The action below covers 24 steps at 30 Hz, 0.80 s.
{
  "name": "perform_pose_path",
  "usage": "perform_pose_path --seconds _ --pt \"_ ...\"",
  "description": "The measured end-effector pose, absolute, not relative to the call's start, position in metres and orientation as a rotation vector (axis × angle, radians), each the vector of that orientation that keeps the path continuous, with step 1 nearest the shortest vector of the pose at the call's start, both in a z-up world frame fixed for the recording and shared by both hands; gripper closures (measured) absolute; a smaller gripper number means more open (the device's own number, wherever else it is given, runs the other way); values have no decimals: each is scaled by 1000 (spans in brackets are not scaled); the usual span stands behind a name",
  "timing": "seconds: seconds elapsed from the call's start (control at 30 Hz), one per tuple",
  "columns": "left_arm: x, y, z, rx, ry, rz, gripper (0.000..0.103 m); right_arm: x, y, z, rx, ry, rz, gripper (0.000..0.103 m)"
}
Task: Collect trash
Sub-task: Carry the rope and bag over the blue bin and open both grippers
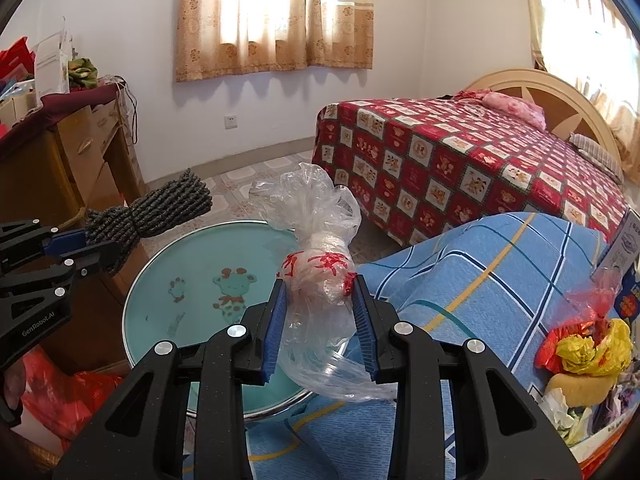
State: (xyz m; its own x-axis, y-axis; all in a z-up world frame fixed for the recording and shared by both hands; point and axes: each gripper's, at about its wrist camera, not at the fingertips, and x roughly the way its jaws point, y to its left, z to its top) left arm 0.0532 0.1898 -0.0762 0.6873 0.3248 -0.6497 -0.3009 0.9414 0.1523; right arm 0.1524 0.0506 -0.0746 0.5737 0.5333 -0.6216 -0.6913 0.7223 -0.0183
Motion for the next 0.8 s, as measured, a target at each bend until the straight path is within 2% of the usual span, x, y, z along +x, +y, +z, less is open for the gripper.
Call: perform_pose_path --seconds 0.23,0.3,0.47,0.6,0.67,0.8 --pt "54 186 -77 35 737 327 80 152 53 -77 -282 636 739 67" --pt "54 184 -79 36 739 312 77 152 55 -79 -283 646 756 58" --pt "53 174 -81 50 736 264 53 150 57 -80 -291 637 764 34" --pt "54 169 -82 61 740 249 47 150 57 -81 -290 639 753 32" --pt "55 167 -83 67 740 253 39 150 56 -81 -290 635 743 29" --pt "55 166 -83 70 740 255 37 150 53 -80 -285 629 735 27"
